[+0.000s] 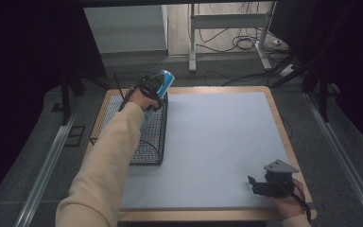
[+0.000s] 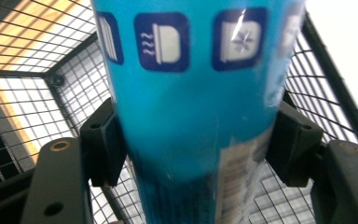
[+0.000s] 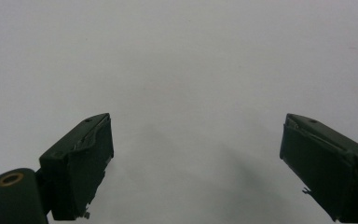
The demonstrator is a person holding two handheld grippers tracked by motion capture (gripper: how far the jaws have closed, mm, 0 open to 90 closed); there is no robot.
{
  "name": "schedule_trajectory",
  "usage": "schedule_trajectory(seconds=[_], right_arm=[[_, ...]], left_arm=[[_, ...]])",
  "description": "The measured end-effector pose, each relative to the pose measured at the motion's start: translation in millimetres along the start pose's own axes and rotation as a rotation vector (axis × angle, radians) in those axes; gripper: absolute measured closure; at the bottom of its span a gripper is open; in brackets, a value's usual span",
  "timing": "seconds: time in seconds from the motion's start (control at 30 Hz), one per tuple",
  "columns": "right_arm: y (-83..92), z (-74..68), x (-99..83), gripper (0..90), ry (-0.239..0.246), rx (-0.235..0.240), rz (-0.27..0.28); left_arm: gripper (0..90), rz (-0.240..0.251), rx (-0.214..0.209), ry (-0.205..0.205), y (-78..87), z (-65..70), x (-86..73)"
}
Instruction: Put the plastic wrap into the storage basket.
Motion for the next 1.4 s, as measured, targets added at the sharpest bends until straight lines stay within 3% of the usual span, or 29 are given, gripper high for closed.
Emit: schedule_trajectory(seconds=[0.13, 0.27, 0.3, 0.33, 0.5, 0.63, 0.67, 0.77, 0.87, 0.9, 0.93, 0.97, 1.03, 1.1, 1.13, 1.2, 1.4], right_arm=[[0.7, 0.4, -0.2, 9.9, 0.000, -0.002, 0.001], [1.7, 1.0, -0.2, 10.0, -0.003, -0.004, 0.003], [2.5, 1.1, -0.3, 9.9, -0.001, -0.004, 0.006], [2.7, 1.2, -0.4, 9.9, 0.000, -0.004, 0.006], [3.3, 2.4, -0.6, 10.0, -0.006, -0.004, 0.005], [4.4, 1.3, 1.1, 10.0, 0.001, -0.006, 0.012], [4.4, 1.3, 1.1, 10.0, 0.001, -0.006, 0.012], [3.6, -0.5, 0.9, 9.9, 0.003, -0.005, 0.009], [3.7, -1.2, 1.0, 10.0, 0.006, -0.006, 0.009], [4.0, -1.6, 1.1, 10.0, 0.004, -0.006, 0.009], [4.0, -1.6, 1.1, 10.0, 0.004, -0.006, 0.009], [4.2, -1.8, 1.4, 9.9, 0.005, -0.007, 0.011], [4.4, -1.7, 1.5, 9.9, 0.005, -0.008, 0.010], [4.6, -2.1, 1.8, 10.0, 0.005, -0.009, 0.011], [4.6, -2.1, 1.8, 10.0, 0.005, -0.009, 0.011], [5.5, -4.1, 2.3, 10.0, 0.008, -0.007, 0.015], [6.7, -6.1, 2.6, 10.0, 0.013, -0.005, 0.017]], left_arm=[[27.9, 0.065, 0.005, 0.005, 6.9, 1.4, 1.2], [18.2, 0.078, 0.016, 0.026, 15.0, 3.2, -0.4], [16.4, 0.108, -0.010, 0.056, 21.7, 8.3, -3.0], [15.6, 0.108, -0.010, 0.056, 21.7, 8.3, -3.0], [14.3, 0.207, -0.125, 0.052, 41.5, 31.9, -17.4], [14.3, 0.228, -0.186, -0.001, 51.2, 52.7, -30.5], [13.9, 0.228, -0.186, -0.001, 51.2, 52.7, -30.5], [14.0, 0.280, -0.201, -0.058, 65.5, 73.0, -41.6], [14.1, 0.289, -0.186, -0.086, 68.5, 84.0, -48.0], [14.1, 0.301, -0.192, -0.109, 70.6, 96.6, -54.7], [14.2, 0.301, -0.192, -0.109, 70.6, 96.6, -54.7], [14.1, 0.318, -0.213, -0.134, 72.8, 109.7, -61.2], [14.2, 0.336, -0.211, -0.157, 74.7, 121.1, -68.0], [14.3, 0.364, -0.240, -0.175, 77.4, 132.0, -75.3], [14.4, 0.364, -0.240, -0.175, 77.4, 132.0, -75.3], [14.7, 0.394, -0.288, -0.201, 77.7, 146.5, -86.9], [15.2, 0.445, -0.333, -0.239, 66.6, 174.5, -111.2]])
Point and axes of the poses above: each handheld gripper's, and its own axes: y roughly backward along the jaws, x roughly out of its top, z roughly to its right, the point moved 6 cm from there along -y, roughly forward along the jaws, and after that the axes turned 9 degrees about -x, right-handed, at the moved point
